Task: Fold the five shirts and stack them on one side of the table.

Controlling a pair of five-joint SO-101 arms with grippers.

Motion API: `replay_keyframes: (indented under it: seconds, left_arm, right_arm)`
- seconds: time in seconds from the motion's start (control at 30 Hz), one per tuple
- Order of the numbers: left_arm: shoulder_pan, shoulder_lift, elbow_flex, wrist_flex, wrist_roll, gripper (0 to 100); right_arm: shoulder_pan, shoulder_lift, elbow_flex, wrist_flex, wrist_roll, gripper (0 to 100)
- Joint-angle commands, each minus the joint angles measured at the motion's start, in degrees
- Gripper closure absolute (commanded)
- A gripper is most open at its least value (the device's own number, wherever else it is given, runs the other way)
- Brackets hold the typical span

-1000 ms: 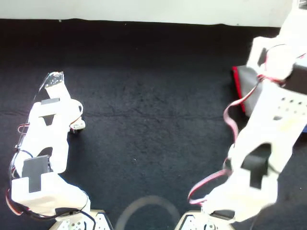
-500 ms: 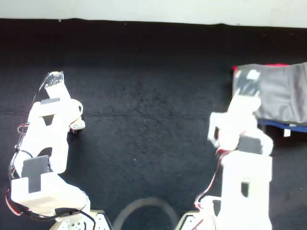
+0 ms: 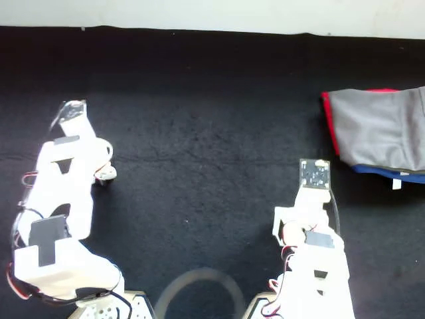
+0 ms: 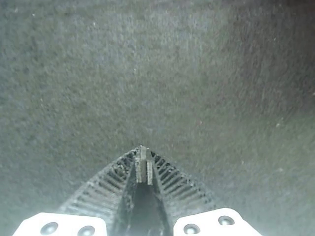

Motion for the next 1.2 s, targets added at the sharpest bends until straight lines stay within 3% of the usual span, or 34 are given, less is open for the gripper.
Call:
replay_keyframes:
  seconds: [0.0,0.13,0.2,0.3,0.53,0.9,1.0,1.1,1.17]
  left_arm:
    - [-9.36,-0.04,-8.75,10.55,-0.79,97]
    - [-21.23,0.04,-23.78,24.70,-13.01,81]
    - [-28.26,0.13,-31.96,27.69,-16.79,75]
    - [-36.70,1.89,-40.66,25.67,-21.63,76]
    - [-44.88,16.57,-54.90,25.23,-26.20,76]
    - [-44.97,39.52,-82.42,24.97,-26.55,76]
    - [-43.82,45.58,-88.92,25.41,-30.59,77]
    - [-43.47,49.10,-94.81,26.37,-31.47,84]
    - [-42.95,49.63,-98.59,29.36,-31.30,95]
  right_arm:
    - [-0.48,-1.01,0.31,-1.01,-0.44,99.1]
    - [-0.48,-1.01,0.40,-1.01,-0.44,99.1]
    - [-0.48,-1.01,0.40,-1.01,-0.44,99.1]
    - [-0.48,-1.01,0.48,-1.01,-0.44,99.1]
    - [-0.48,-1.01,0.84,-2.15,-0.35,99.1]
    - [-0.48,-1.01,0.84,-2.24,-0.35,99.1]
    - [-0.48,-1.01,0.84,-2.24,-0.35,99.1]
    - [-0.48,-1.01,0.84,-2.24,-0.35,99.1]
    - [-0.48,-1.01,0.84,-2.24,-0.35,99.1]
